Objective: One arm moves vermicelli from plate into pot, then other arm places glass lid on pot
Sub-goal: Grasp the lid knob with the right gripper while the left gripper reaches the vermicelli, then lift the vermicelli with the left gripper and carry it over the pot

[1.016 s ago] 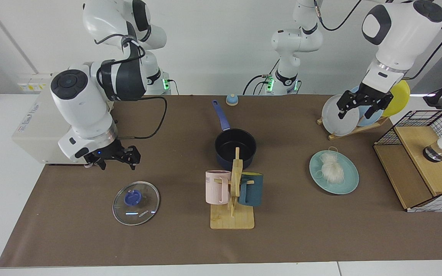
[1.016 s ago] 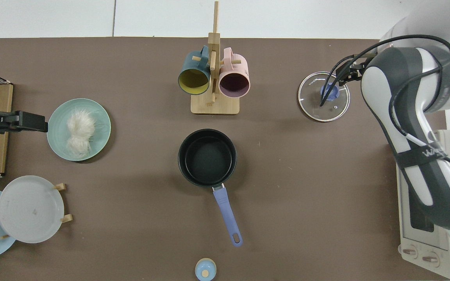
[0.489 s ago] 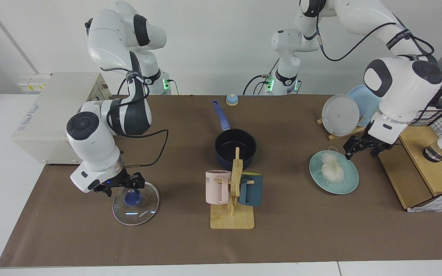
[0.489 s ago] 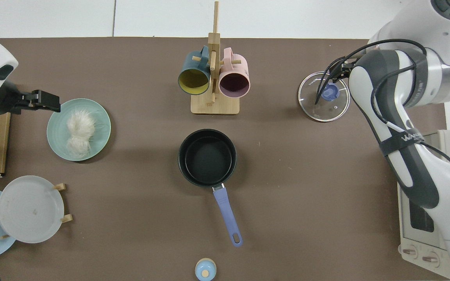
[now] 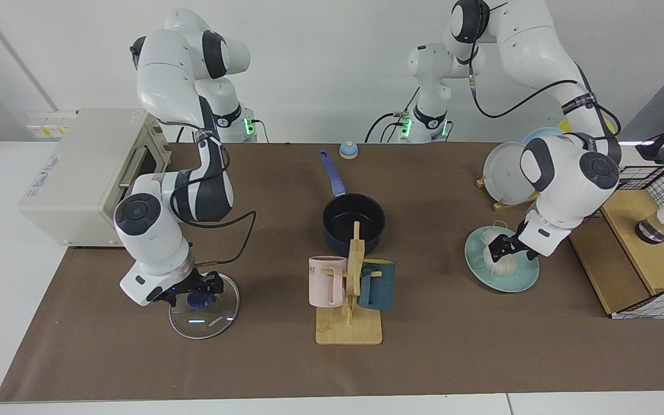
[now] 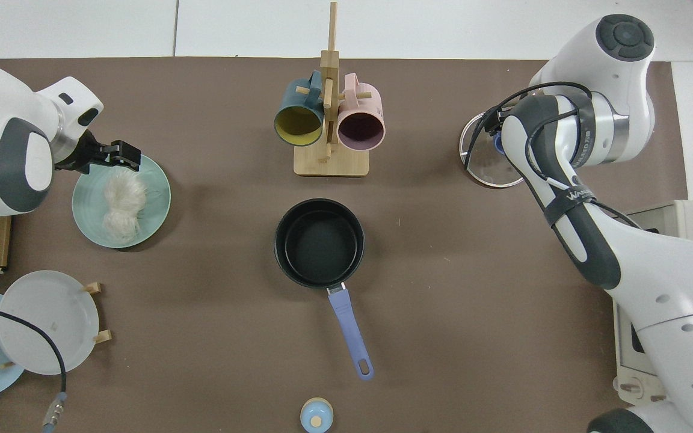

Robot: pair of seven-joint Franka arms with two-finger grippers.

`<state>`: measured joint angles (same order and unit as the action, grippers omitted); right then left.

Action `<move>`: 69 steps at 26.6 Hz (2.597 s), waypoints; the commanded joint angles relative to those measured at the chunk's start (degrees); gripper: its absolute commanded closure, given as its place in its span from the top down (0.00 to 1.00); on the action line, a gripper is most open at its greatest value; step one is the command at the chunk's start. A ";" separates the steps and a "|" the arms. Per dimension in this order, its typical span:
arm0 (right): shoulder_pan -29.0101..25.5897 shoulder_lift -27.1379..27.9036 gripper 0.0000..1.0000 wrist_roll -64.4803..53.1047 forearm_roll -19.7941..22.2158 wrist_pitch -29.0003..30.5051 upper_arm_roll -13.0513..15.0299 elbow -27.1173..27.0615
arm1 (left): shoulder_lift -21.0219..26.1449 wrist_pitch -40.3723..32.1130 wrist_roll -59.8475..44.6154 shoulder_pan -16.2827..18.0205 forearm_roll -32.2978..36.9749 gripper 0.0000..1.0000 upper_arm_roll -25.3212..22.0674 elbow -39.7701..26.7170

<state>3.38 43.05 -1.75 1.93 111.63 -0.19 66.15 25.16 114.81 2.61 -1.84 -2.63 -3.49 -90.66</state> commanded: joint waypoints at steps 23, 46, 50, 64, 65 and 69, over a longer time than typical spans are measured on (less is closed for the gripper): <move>-0.31 -2.01 0.97 -6.34 -1.93 6.49 -0.25 8.82 | -1.08 10.52 0.29 0.52 -1.15 0.54 -0.47 -10.42; -0.30 -3.06 0.47 -6.60 -1.93 5.53 -0.25 9.43 | -3.36 -8.81 -6.64 0.34 -5.80 0.00 0.41 3.03; -0.30 -3.06 0.14 -6.42 -1.93 5.53 -0.25 9.43 | -6.96 -12.06 -10.86 -0.01 -6.68 0.00 2.95 3.03; 0.31 -5.52 0.00 -4.32 -2.02 3.77 -0.16 9.43 | -10.66 -11.02 -31.35 -1.41 -7.12 0.00 21.14 2.06; 0.31 -5.87 0.00 -3.88 -2.02 3.16 -0.16 9.43 | -10.66 -10.49 -31.96 -1.59 -7.12 0.00 22.02 1.71; 0.49 -7.98 0.00 -2.74 -2.02 0.87 -0.16 9.96 | -10.49 -4.88 -34.25 -2.81 -7.12 0.00 24.40 -0.48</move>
<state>3.78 39.53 -5.76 1.30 115.22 -0.25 73.47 15.20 104.56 -29.54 -3.74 -9.50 19.38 -88.22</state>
